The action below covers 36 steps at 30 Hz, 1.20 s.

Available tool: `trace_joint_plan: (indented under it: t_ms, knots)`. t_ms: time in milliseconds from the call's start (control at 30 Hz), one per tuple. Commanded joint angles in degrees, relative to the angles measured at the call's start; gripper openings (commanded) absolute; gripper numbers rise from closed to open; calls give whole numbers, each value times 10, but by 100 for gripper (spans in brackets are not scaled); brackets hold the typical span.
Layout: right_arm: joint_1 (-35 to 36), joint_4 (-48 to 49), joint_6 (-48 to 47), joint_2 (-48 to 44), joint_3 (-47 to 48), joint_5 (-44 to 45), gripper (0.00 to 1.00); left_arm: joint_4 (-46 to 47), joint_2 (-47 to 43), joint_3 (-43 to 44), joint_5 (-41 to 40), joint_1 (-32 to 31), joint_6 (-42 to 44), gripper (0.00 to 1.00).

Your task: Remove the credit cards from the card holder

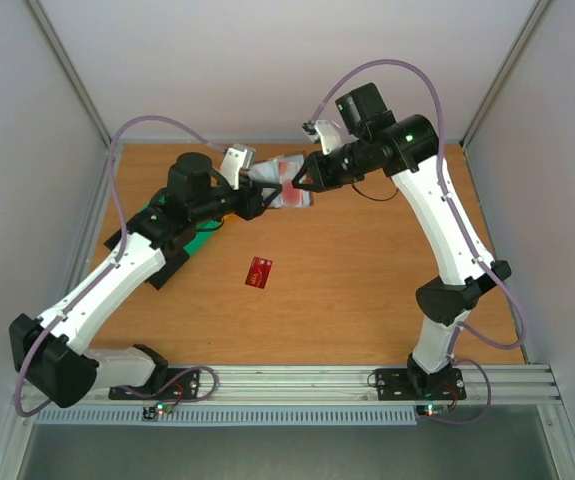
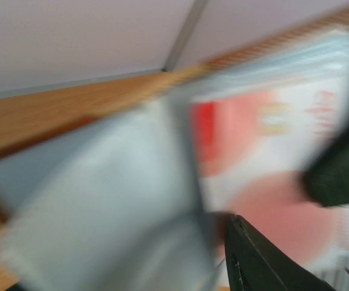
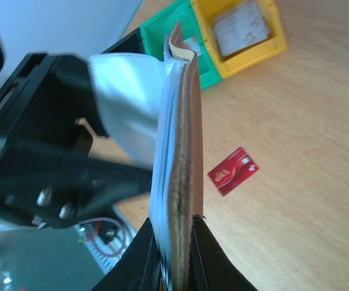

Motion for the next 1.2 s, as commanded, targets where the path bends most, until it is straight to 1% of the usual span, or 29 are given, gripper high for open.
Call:
trace_joint_plan:
  t_ms: [0, 100, 200, 267, 333, 467, 500, 567, 600, 633, 700, 733, 800, 833, 900, 933, 1000, 1033, 1067, 1100, 1167]
  knots:
    - [-15, 27, -12, -46, -23, -134, 1, -40, -10, -23, -106, 30, -6, 48]
    - [-15, 16, -3, -41, -25, -93, 1, -60, -13, -31, -160, 42, 32, 50]
    - [-16, -11, 17, -29, -16, 6, 1, -77, -23, -34, -186, 53, 68, 52]
    - [-15, -41, 36, -15, 12, 80, 1, -83, -34, -33, -200, 62, 78, 54]
    - [-11, -68, 42, 3, 41, 126, 1, -80, -46, -33, -203, 71, 87, 56]
    - [-6, -83, 56, 21, 52, 180, 1, -75, -61, -22, -191, 83, 99, 59]
    - [-7, -89, 56, 27, 57, 184, 1, -80, -62, -16, -177, 87, 99, 61]
    - [-6, -94, 54, 31, 62, 184, 1, -76, -68, -11, -123, 89, 102, 71]
    - [-6, -91, 53, 32, 59, 179, 1, -64, -74, -15, -76, 90, 106, 75]
    - [-7, -86, 52, 31, 58, 174, 1, -47, -82, -22, -13, 89, 113, 79]
    - [-6, -79, 53, 34, 58, 165, 1, -7, -93, -34, 53, 89, 110, 80]
    - [-6, -77, 53, 37, 58, 161, 1, 11, -94, -35, 96, 90, 96, 77]
    - [-6, -77, 51, 41, 58, 156, 1, 53, -83, -26, 150, 86, 55, 63]
    - [-5, -78, 49, 42, 58, 154, 1, 74, -75, -20, 169, 76, 33, 58]
    - [-3, -81, 38, 41, 58, 148, 1, 111, -58, -8, 182, 49, -2, 49]
    - [-3, -79, 25, 39, 58, 134, 1, 131, -43, -6, 192, 37, -15, 47]
    - [-3, -71, -3, 27, 58, 91, 1, 189, -22, -14, 207, 29, -68, 43]
    - [-3, -66, -23, 23, 56, 60, 1, 212, -11, -20, 211, 29, -127, 43]
    - [-4, -61, -50, 9, 53, 33, 1, 220, -2, -20, 214, 30, -163, 41]
    - [-4, -56, -71, -4, 46, 0, 1, 226, 4, -18, 224, 30, -171, 40]
    - [-13, -32, -90, -34, 15, -65, 1, 227, 7, -10, 261, 29, -155, 39]
